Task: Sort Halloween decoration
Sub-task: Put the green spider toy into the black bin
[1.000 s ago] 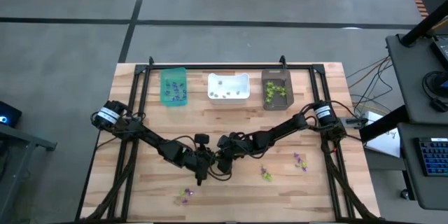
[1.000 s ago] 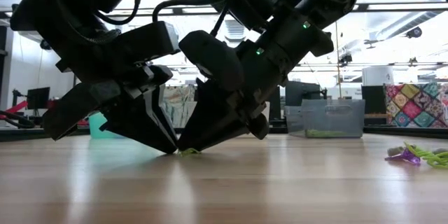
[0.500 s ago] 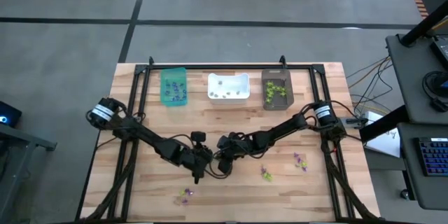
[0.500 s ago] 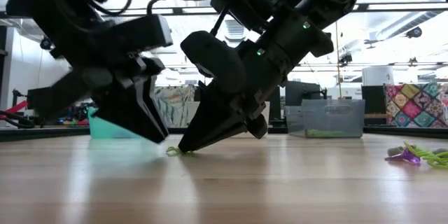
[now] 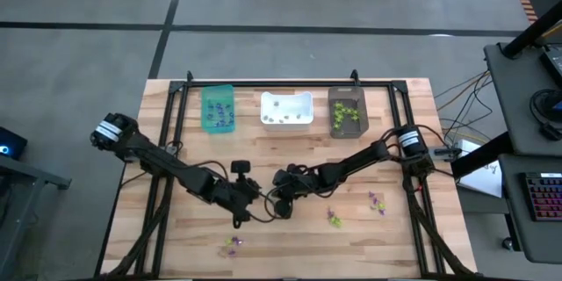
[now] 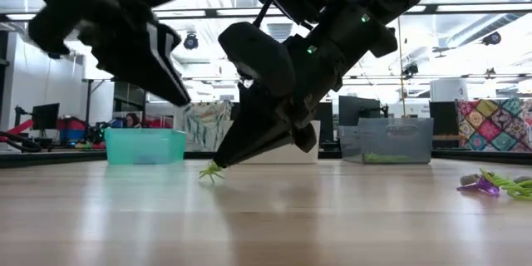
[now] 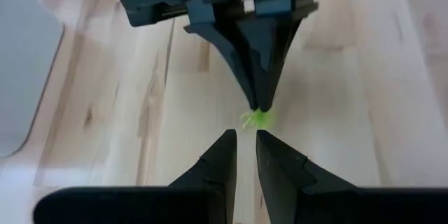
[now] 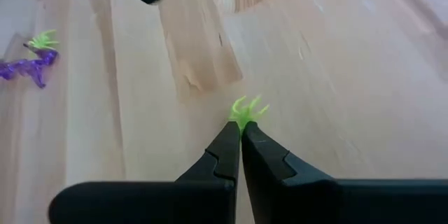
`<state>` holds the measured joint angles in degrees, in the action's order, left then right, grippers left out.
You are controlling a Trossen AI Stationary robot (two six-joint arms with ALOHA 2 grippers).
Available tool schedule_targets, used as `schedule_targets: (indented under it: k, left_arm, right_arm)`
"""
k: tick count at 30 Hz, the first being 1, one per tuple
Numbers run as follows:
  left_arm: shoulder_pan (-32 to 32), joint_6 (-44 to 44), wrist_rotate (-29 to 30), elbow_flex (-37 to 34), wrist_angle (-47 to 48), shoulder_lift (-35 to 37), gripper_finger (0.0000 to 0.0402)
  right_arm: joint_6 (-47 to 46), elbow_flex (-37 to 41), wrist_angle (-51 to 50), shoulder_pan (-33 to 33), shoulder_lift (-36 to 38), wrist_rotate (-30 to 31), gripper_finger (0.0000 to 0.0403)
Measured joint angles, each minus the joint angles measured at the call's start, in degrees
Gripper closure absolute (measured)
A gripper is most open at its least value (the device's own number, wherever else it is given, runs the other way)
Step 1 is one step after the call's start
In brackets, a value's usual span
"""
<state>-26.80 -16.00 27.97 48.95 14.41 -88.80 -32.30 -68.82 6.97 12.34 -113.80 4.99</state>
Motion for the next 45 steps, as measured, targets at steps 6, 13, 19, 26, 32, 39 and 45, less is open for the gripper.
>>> schedule_targets:
  k: [6, 13, 19, 26, 32, 39, 45]
  left_arm:
    - [-0.6, -0.1, 0.0, 0.0, -0.3, 2.9, 0.0363]
    - [-1.0, -0.4, 0.0, 0.0, -0.8, 3.0, 0.0363]
    - [-1.2, -1.0, 0.1, 0.0, -2.2, 1.7, 0.0363]
    - [-1.0, 3.7, 3.9, -1.1, -12.9, -5.5, 0.0363]
    - [2.4, 5.4, 6.5, -1.1, -17.0, -12.8, 0.0363]
    - [5.5, 5.0, 1.9, -1.1, -19.0, -17.4, 0.0363]
    - [5.6, 4.8, 1.7, -1.1, -19.1, -17.6, 0.0363]
  right_arm:
    - [1.7, 0.0, -4.9, -0.1, 2.9, 3.3, 0.0394]
    - [3.0, 0.0, -10.5, -0.2, 6.5, 7.1, 0.0394]
    - [4.0, 0.0, -16.7, -0.5, 7.2, 6.6, 0.0394]
    - [20.9, 2.7, -14.4, 0.9, 7.2, 6.8, 0.0394]
    - [20.4, 6.1, -8.4, 0.7, 7.2, 7.1, 0.0394]
    - [3.0, 7.1, -6.6, 0.3, 7.1, 5.3, 0.0394]
    - [-5.1, 7.1, -5.2, -0.3, 7.1, 0.7, 0.0369]
